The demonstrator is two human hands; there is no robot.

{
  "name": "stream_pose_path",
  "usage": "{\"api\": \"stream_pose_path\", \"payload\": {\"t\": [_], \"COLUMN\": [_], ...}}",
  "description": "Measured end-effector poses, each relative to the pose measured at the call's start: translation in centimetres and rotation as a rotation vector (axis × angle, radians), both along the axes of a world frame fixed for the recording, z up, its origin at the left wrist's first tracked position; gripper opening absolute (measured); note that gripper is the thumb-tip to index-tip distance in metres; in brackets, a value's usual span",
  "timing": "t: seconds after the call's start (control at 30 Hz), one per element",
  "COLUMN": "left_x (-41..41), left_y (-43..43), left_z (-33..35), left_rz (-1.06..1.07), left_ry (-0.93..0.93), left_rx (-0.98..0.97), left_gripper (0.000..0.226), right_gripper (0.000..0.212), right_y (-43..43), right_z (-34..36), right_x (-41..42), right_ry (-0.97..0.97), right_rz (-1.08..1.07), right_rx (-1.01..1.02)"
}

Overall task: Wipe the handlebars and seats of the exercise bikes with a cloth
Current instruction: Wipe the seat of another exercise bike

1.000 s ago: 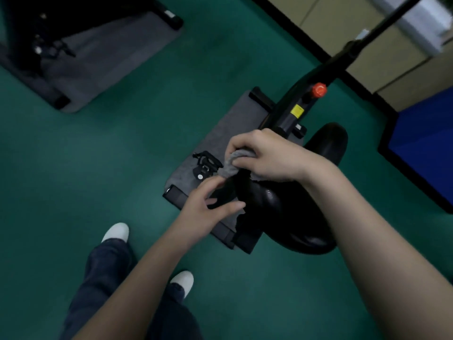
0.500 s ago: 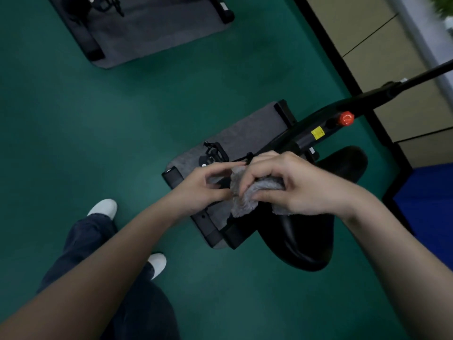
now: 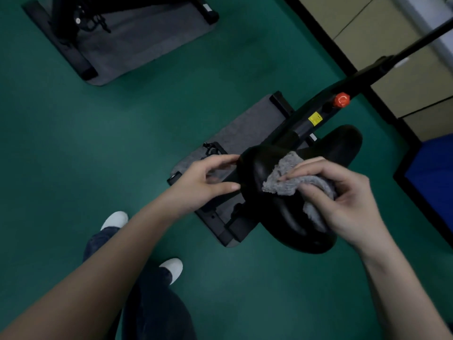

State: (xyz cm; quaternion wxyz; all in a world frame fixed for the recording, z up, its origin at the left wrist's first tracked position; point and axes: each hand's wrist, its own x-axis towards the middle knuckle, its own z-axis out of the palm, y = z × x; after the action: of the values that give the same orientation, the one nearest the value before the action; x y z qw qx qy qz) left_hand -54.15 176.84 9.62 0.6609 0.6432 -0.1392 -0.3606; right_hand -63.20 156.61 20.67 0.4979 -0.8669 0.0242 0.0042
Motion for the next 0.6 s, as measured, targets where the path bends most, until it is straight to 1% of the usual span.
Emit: {"api": "stream_pose_path", "payload": {"t": [0.2,0.27,0.37,0.5,0.6], "left_x": [0.1,0.1,0.2,0.7,1.0], "left_y": [0.0,0.0,0.0,0.1,0.0], "left_z": [-0.1,-0.2,-0.4,-0.2,0.6], "left_rz": [0.021,0.014,-0.001,-0.034,-0.057], "left_ry": [-0.023,-0.038,-0.049,-0.062,-0.112], "left_rx": [0.024,0.015,0.017,0.031,0.096], "left_gripper": [0.050,0.051,0.050,0.050,0.049], "right_gripper": [0.017,0.023,0.035,0.033,0.040], "right_y": [0.3,0.2,1.5,4.7,6.3], "right_z": [-0.9,-1.1,-2.1,-3.1,-2.8], "right_x": [-4.8,-5.9,-7.0,-8.2,-9.2], "right_ry": [-0.022,-0.071,-0.155,-0.207,-0.210], "right_rz": [-0.118,-0.261,-0.541,-0.671,-0.795], "right_rx": [0.003,0.023,-0.005,-0.040,0.005]}}
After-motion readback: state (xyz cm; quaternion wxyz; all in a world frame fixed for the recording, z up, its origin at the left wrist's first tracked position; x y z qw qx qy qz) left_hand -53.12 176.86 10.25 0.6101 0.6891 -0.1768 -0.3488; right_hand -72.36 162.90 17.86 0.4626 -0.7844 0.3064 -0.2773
